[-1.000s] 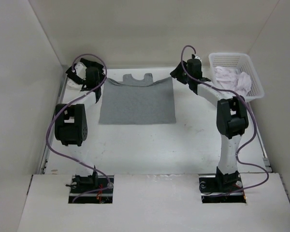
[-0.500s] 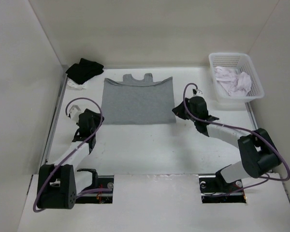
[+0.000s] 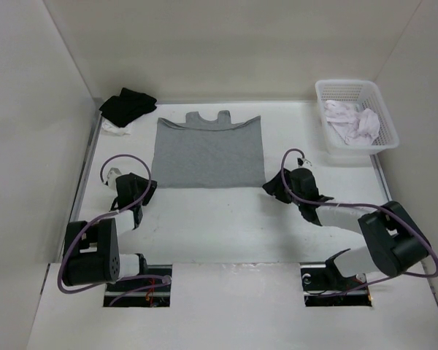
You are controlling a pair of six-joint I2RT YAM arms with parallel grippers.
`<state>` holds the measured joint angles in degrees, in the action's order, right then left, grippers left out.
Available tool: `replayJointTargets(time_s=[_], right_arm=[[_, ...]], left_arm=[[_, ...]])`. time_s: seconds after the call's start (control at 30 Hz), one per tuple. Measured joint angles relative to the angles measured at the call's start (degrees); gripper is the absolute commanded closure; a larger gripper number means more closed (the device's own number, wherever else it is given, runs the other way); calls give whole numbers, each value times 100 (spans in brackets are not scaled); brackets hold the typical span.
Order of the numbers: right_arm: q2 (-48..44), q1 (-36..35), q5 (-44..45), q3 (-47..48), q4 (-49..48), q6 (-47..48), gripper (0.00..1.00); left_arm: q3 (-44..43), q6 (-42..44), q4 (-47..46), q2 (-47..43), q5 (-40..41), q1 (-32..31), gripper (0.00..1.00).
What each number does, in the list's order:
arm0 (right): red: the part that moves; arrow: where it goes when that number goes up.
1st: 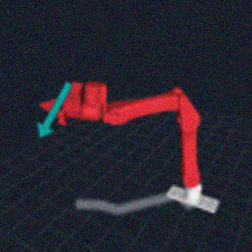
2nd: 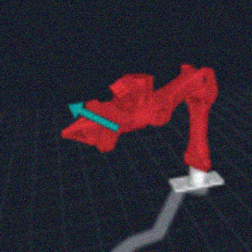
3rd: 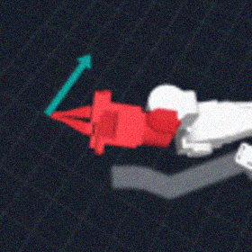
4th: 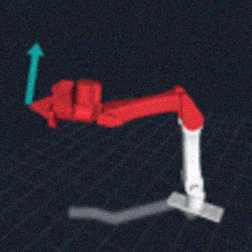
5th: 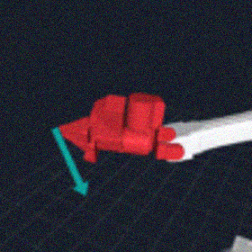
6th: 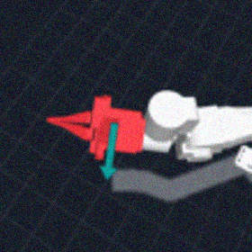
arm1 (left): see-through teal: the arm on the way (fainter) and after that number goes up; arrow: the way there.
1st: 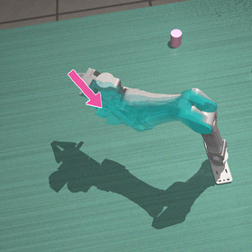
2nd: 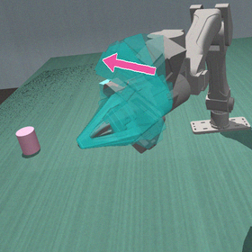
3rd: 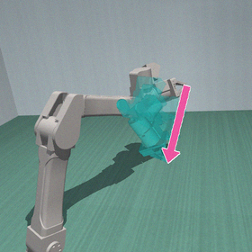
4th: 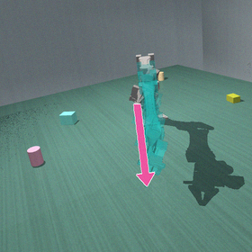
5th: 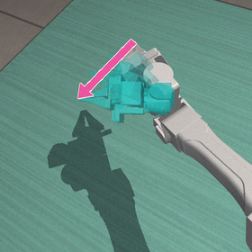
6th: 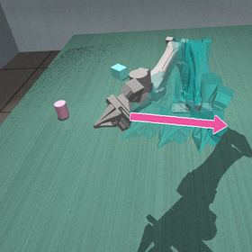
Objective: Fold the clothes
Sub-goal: Fold the tank top
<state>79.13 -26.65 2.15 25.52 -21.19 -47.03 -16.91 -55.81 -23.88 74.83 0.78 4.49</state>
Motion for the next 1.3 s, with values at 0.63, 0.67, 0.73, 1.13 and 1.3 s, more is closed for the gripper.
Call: replayJointTargets(time_s=[0.63,0.67,0.73,1.13,1.3], right_arm=[[1272,328,-122,240,-1008,-1191,68],[1305,341,-131,262,-1014,-1213,70],[1362,341,-136,299,-1014,-1255,75],[1469,345,-190,452,-999,-1270,99],[-533,245,-72,-83,-295,-1008,99]], left_arm=[[-50,-44,-343,450,184,-4,89],[-55,-48,-363,476,184,-4,90],[-76,-50,-385,518,186,-9,91],[-125,-59,-350,426,212,-271,97],[-372,-33,549,-1228,151,-721,98]])
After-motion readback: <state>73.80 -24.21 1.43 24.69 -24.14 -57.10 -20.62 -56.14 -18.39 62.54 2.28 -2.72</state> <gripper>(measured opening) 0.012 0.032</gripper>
